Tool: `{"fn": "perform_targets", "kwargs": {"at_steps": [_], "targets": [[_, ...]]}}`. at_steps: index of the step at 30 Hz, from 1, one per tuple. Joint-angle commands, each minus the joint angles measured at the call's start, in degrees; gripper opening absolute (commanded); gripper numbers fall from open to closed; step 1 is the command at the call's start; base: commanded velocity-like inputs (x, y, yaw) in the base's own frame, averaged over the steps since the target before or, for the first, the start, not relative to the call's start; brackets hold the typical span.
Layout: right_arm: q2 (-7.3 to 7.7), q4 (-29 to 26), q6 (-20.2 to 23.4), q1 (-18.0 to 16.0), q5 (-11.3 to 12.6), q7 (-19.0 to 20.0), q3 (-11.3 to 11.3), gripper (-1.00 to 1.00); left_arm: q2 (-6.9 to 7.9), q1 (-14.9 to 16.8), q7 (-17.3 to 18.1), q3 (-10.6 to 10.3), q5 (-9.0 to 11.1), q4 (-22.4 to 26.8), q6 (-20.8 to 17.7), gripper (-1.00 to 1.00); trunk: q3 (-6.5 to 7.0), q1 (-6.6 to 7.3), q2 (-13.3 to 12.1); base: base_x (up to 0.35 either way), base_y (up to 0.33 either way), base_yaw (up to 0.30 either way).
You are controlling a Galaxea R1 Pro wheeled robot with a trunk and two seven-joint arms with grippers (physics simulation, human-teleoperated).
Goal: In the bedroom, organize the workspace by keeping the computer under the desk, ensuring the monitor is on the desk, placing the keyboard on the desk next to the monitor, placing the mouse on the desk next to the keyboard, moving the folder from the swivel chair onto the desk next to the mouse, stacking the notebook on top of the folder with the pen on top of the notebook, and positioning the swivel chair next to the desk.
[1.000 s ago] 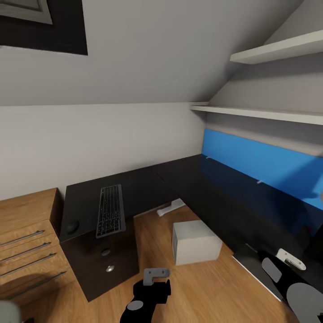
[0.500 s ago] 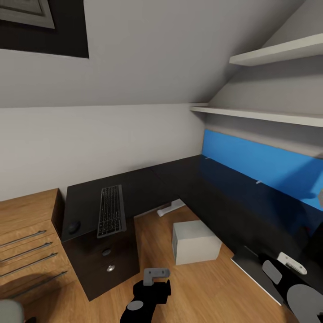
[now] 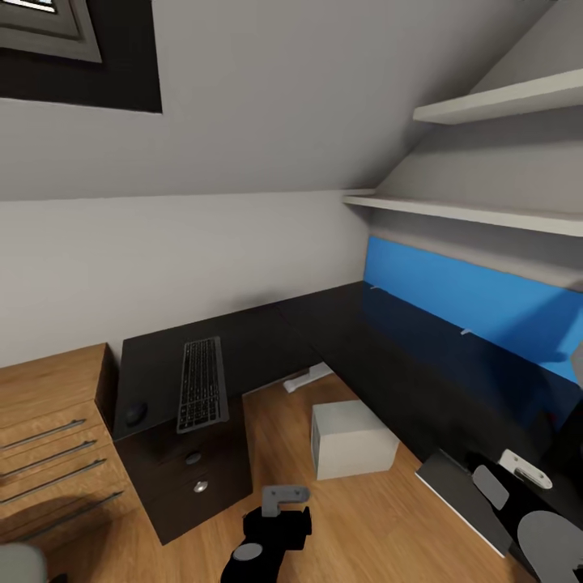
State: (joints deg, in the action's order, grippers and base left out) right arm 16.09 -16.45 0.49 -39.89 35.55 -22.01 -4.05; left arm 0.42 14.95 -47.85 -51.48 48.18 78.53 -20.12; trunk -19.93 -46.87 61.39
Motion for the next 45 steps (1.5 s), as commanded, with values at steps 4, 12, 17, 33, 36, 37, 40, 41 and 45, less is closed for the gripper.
{"fn": "perform_targets", "kwargs": {"at_steps": [4,12,17,33,36,37,40,41,45], "targets": [[-0.01,-0.28,0.04,-0.02,0.30,-0.14,-0.08,1.00,-0.76,0.08,-0.40,-0.13,0.15,-1.41,-0.19,1.00,0.65,0.88,-1.57,0.000,0.000,0.000],[-0.50,-2.92,-0.04,0.04,0.18,-0.01,-0.10,1.00,-1.79,0.08,-0.40,-0.03,-0.09,-2.91,-0.19,1.00,2.09,2.64,-4.78,0.000,0.000,0.000],[-1.03,-6.07,0.01,0.14,0.14,-0.15,-0.13,1.00,-1.82,0.08,-0.40,-0.01,-0.10,-3.01,-0.19,1.00,2.99,3.74,-6.79,0.000,0.000,0.000],[-6.64,-50.12,17.22,18.69,0.25,-8.84,-0.06,1.00,-1.76,0.08,-0.40,0.53,-0.11,-3.03,-0.17,1.00,5.50,6.81,-12.40,0.000,0.000,0.000],[-8.98,-58.32,19.55,23.13,0.23,-9.88,0.32,1.00,-1.75,0.08,-0.44,0.52,-0.19,-3.03,-0.12,1.00,5.50,6.81,-12.40,0.000,0.000,0.000],[-9.45,-60.31,20.15,24.25,0.23,-10.08,0.75,1.00,-1.74,0.08,-0.46,0.51,-0.22,-3.03,-0.11,1.00,5.50,6.81,-12.40,0.000,0.000,0.000],[-10.32,-63.32,20.91,25.92,0.24,-10.36,2.30,1.00,-1.69,0.08,-0.42,0.63,-0.22,-3.03,-0.10,1.00,5.50,6.81,-12.40,0.000,0.000,0.000],[-10.51,-63.90,20.84,26.19,0.23,-10.41,3.67,1.00,-1.56,0.08,-0.33,0.81,-0.15,-3.03,-0.10,1.00,5.50,6.81,-12.40,0.000,0.000,0.000],[-10.55,-63.99,20.82,26.25,0.29,-10.42,4.47,1.00,-1.49,0.08,-0.37,0.93,0.01,-3.07,-0.10,1.00,5.50,6.81,-12.40,-0.080,0.000,0.000]]}}
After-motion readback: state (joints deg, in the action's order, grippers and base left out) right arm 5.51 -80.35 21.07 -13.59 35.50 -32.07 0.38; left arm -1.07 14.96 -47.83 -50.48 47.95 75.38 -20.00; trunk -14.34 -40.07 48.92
